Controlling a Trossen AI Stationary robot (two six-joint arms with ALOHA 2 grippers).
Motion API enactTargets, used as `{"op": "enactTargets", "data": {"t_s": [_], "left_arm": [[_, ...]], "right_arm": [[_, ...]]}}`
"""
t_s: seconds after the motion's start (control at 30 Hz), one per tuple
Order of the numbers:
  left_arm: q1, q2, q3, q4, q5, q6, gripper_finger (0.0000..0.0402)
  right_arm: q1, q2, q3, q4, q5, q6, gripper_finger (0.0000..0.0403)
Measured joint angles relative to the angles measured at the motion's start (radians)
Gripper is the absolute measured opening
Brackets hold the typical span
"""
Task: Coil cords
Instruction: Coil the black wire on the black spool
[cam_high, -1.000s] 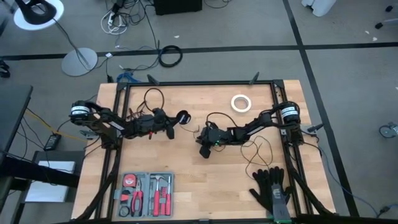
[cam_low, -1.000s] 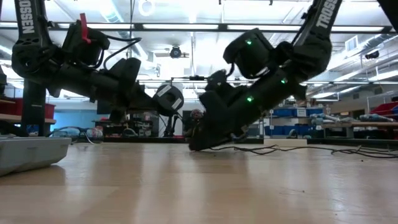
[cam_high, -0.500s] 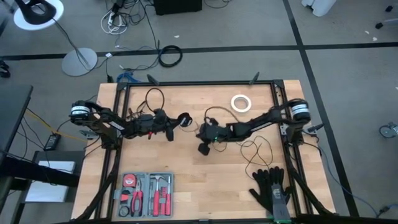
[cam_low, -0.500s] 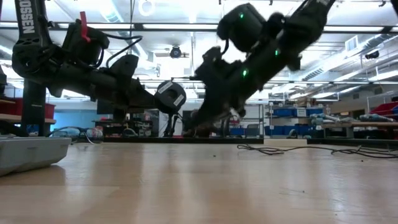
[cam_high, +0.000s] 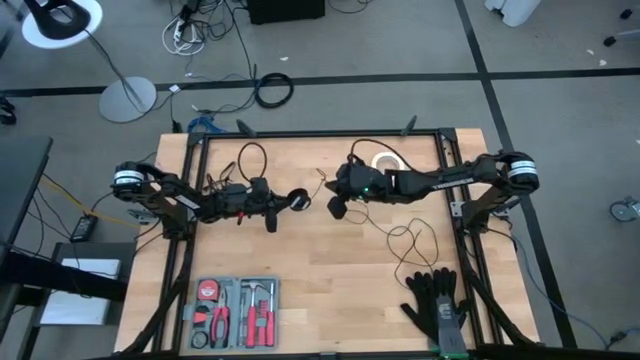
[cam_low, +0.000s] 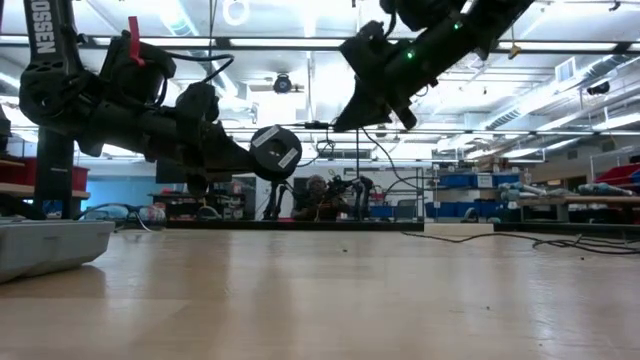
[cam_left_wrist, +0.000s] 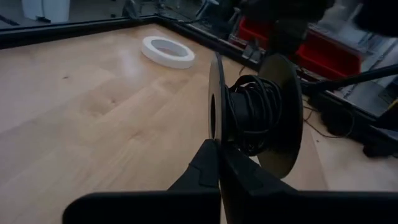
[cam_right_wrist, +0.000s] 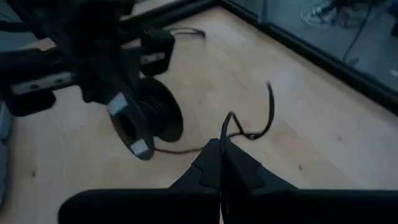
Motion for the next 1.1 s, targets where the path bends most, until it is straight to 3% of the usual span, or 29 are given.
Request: {"op": "enactTargets", "data": {"t_s": [0.3,0.5,0.8,1.1], "left_arm": [[0.000,0.000,0.125,-0.276,-0.037,0.022,0.0000],[0.001,0.000,0.219,-0.454,-0.166,0.008,0.0000],[0.001,0.000,0.229,-0.323,-0.176,0.025,0.0000],[0.001,0.000,0.228,-0.255,-0.172,0.018,0.0000]], "right_arm": [[0.003,0.096,0.149,0.056,-0.054,-0.128,0.0000],[0.024,0.204,0.271,0.045,-0.103,-0.201,0.0000],[0.049,0.320,0.294,0.019,-0.106,-0.182,0.0000],[0.071,0.338,0.294,-0.105,-0.102,-0.154,0.0000]]}}
